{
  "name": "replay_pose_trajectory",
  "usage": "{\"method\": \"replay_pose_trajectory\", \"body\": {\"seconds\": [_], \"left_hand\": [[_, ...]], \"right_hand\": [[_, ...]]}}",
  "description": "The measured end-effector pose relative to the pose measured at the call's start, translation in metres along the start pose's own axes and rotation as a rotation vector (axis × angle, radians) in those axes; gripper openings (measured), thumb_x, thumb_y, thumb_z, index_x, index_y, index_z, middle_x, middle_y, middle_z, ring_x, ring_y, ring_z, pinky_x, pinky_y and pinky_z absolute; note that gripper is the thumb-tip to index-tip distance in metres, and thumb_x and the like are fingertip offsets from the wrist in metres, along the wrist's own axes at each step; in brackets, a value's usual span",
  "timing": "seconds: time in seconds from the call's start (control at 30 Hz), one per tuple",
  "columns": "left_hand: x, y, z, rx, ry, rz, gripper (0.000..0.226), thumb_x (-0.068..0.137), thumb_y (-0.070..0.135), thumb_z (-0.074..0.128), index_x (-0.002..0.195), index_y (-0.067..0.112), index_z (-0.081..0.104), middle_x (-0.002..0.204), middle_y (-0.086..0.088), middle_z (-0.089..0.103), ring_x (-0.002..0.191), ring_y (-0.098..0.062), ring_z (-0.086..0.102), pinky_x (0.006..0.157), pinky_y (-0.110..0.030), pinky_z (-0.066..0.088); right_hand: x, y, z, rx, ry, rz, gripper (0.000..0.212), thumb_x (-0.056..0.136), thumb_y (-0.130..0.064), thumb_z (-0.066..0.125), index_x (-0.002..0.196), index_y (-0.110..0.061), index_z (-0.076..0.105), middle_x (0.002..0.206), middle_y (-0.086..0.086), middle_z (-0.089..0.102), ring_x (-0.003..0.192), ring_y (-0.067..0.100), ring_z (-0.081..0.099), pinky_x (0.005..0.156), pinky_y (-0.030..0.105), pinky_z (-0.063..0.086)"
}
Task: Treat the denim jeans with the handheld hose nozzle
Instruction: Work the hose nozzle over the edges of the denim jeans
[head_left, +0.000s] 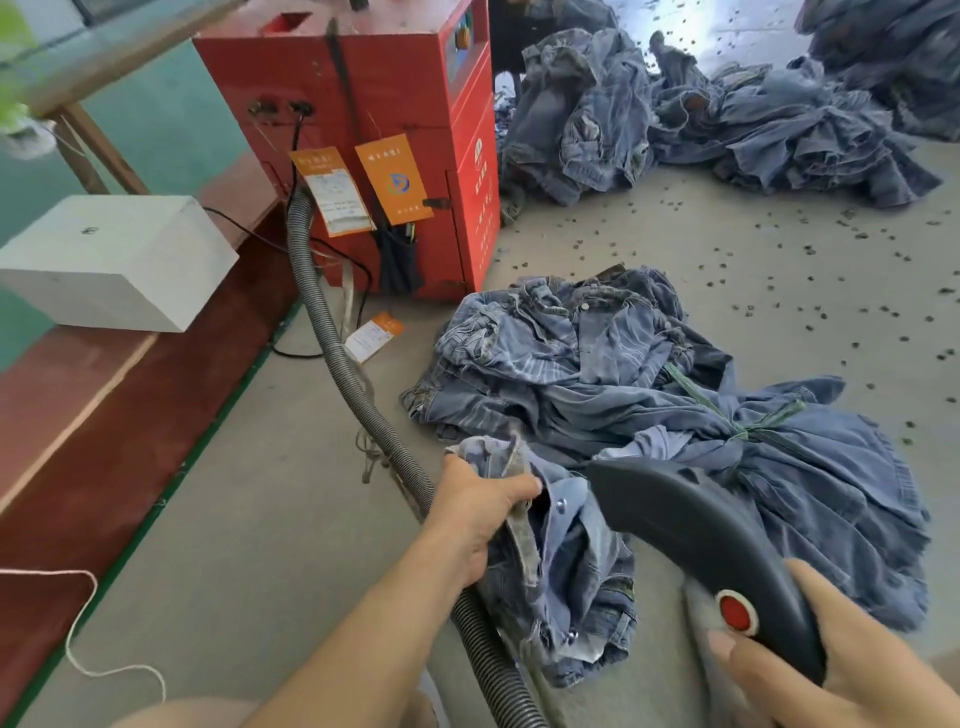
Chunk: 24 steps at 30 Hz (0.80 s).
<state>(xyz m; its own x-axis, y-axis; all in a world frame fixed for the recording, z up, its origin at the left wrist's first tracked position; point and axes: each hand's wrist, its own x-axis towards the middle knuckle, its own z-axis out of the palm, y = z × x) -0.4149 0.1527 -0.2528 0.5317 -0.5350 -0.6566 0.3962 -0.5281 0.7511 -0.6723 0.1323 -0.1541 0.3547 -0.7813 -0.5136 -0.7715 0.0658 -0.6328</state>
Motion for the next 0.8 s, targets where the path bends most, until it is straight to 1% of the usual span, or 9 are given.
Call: {"method": "replay_pose_trajectory", "body": {"seconds": [0.07, 0.13, 0.23, 0.3, 0.43, 0.53, 0.6, 0.73, 0.8], "left_hand": [[0.004, 0.0, -0.001, -0.048, -0.046, 0.017, 0.035, 0.082, -0.005, 0.077, 0.114, 0.004, 0.065, 0.106, -0.018, 0.076, 0.09, -0.027, 0.072, 0.095, -0.05, 0.059], [0.006, 0.008, -0.005, -0.155, -0.143, -0.002, 0.023, 0.091, -0.005, 0.07, 0.112, 0.002, 0.071, 0.103, -0.016, 0.078, 0.089, -0.027, 0.074, 0.093, -0.049, 0.059], [0.005, 0.015, -0.014, -0.337, -0.274, -0.034, 0.026, 0.102, 0.011, 0.058, 0.124, 0.002, 0.068, 0.112, -0.013, 0.077, 0.102, -0.025, 0.074, 0.096, -0.045, 0.059], [0.002, 0.017, -0.016, -0.431, -0.354, -0.071, 0.034, 0.106, 0.022, 0.051, 0.132, 0.005, 0.063, 0.124, -0.015, 0.073, 0.114, -0.029, 0.071, 0.098, -0.045, 0.059], [-0.001, 0.017, -0.011, -0.529, -0.362, -0.108, 0.038, 0.108, 0.033, 0.045, 0.139, 0.016, 0.056, 0.121, -0.015, 0.075, 0.103, -0.028, 0.075, 0.084, -0.046, 0.064], [0.0, 0.015, -0.008, -0.561, -0.369, -0.098, 0.039, 0.108, 0.034, 0.044, 0.143, 0.018, 0.052, 0.11, -0.014, 0.077, 0.096, -0.028, 0.076, 0.084, -0.047, 0.064], [-0.002, 0.014, -0.005, -0.567, -0.396, -0.106, 0.038, 0.109, 0.034, 0.042, 0.14, 0.015, 0.053, 0.105, -0.017, 0.076, 0.092, -0.032, 0.076, 0.08, -0.051, 0.064], [-0.007, 0.011, -0.002, -0.525, -0.433, -0.083, 0.04, 0.11, 0.034, 0.039, 0.139, 0.011, 0.054, 0.127, -0.022, 0.07, 0.116, -0.037, 0.069, 0.09, -0.053, 0.061], [-0.008, 0.012, -0.002, -0.493, -0.436, -0.06, 0.041, 0.11, 0.034, 0.039, 0.139, 0.01, 0.055, 0.128, -0.02, 0.07, 0.119, -0.036, 0.068, 0.095, -0.054, 0.059]], "right_hand": [[-0.002, 0.005, -0.005, 0.043, 0.047, 0.012, 0.035, 0.073, -0.021, 0.091, 0.094, -0.03, 0.065, 0.081, 0.0, 0.074, 0.078, 0.017, 0.069, 0.078, 0.041, 0.052], [-0.003, 0.009, -0.009, 0.073, 0.052, 0.05, 0.034, 0.071, -0.023, 0.092, 0.093, -0.028, 0.066, 0.077, -0.005, 0.074, 0.073, 0.012, 0.07, 0.07, 0.034, 0.052], [-0.004, 0.014, -0.003, 0.025, 0.025, 0.005, 0.038, 0.07, -0.015, 0.094, 0.093, -0.029, 0.067, 0.075, -0.013, 0.073, 0.062, 0.001, 0.066, 0.071, 0.019, 0.05], [-0.004, 0.014, 0.005, 0.06, 0.037, -0.026, 0.039, 0.072, -0.017, 0.092, 0.095, -0.032, 0.065, 0.077, -0.011, 0.073, 0.067, -0.002, 0.066, 0.08, 0.021, 0.052], [-0.006, 0.005, 0.013, 0.005, 0.003, -0.045, 0.036, 0.08, -0.043, 0.083, 0.1, -0.043, 0.053, 0.096, -0.054, 0.053, 0.091, -0.028, 0.054, 0.076, 0.013, 0.048], [-0.003, 0.004, 0.017, -0.041, -0.025, -0.057, 0.034, 0.08, -0.047, 0.08, 0.098, -0.04, 0.053, 0.096, -0.027, 0.067, 0.089, -0.026, 0.054, 0.077, 0.006, 0.044], [0.006, -0.006, 0.015, -0.03, -0.074, -0.062, 0.029, 0.084, -0.05, 0.075, 0.096, -0.033, 0.055, 0.081, -0.008, 0.068, 0.073, -0.011, 0.062, 0.065, 0.009, 0.045], [0.026, -0.031, 0.0, 0.155, -0.088, -0.077, 0.026, 0.097, -0.039, 0.065, 0.097, -0.017, 0.051, 0.054, 0.002, 0.061, 0.045, 0.02, 0.057, 0.048, 0.03, 0.047], [0.025, -0.031, -0.007, 0.188, -0.052, -0.102, 0.028, 0.095, -0.043, 0.066, 0.096, -0.018, 0.051, 0.052, 0.005, 0.061, 0.043, 0.02, 0.056, 0.045, 0.025, 0.046]]}}
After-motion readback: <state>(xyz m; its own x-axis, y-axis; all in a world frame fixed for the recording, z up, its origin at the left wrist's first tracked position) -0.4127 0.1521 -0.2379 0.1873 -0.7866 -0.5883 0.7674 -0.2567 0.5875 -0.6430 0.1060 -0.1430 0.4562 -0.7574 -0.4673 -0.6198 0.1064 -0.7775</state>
